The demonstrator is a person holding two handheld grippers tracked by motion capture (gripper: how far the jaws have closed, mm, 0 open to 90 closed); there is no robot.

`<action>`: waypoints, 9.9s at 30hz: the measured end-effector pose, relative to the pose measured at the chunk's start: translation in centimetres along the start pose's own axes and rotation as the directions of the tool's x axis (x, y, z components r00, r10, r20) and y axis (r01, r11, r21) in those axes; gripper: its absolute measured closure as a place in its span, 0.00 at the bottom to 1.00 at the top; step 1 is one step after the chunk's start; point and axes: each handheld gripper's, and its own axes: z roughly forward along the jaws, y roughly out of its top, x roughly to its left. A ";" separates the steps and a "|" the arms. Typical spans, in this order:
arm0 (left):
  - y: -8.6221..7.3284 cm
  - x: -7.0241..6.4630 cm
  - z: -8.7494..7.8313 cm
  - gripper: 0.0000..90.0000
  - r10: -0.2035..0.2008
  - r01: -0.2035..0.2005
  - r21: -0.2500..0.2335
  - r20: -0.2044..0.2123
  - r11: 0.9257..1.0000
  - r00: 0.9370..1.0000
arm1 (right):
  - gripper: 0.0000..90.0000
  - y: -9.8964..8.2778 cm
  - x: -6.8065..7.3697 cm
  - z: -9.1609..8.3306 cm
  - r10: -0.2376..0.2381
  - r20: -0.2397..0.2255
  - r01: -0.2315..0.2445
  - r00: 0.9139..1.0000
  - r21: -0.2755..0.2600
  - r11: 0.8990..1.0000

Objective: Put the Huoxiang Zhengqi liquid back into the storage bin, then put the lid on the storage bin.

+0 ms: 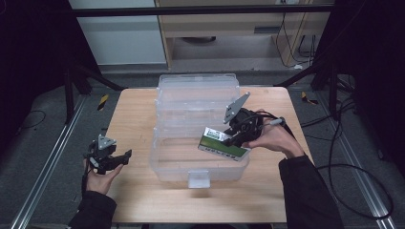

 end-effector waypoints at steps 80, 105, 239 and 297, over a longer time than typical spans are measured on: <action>-0.1 0.0 0.2 0.38 0.003 -0.003 0.004 0.004 1.000 1.000 | 0.71 -1.7 0.5 7.3 -0.172 -0.135 0.197 0.976 0.200 0.960; -0.1 -0.2 0.2 0.38 0.022 -0.022 -0.005 -0.008 1.000 1.000 | 0.69 -2.3 0.5 8.1 -0.146 -0.119 0.167 0.982 0.195 0.966; 13.8 -4.0 -3.2 0.38 0.294 -0.256 -0.199 0.195 0.946 0.936 | 0.76 -0.9 4.7 10.9 -0.074 -0.175 0.105 0.982 0.171 0.980; 21.5 -9.4 0.7 0.50 0.632 -0.607 -0.201 0.380 0.769 0.675 | 0.77 -1.0 5.0 10.8 -0.089 -0.164 0.117 0.982 0.166 0.979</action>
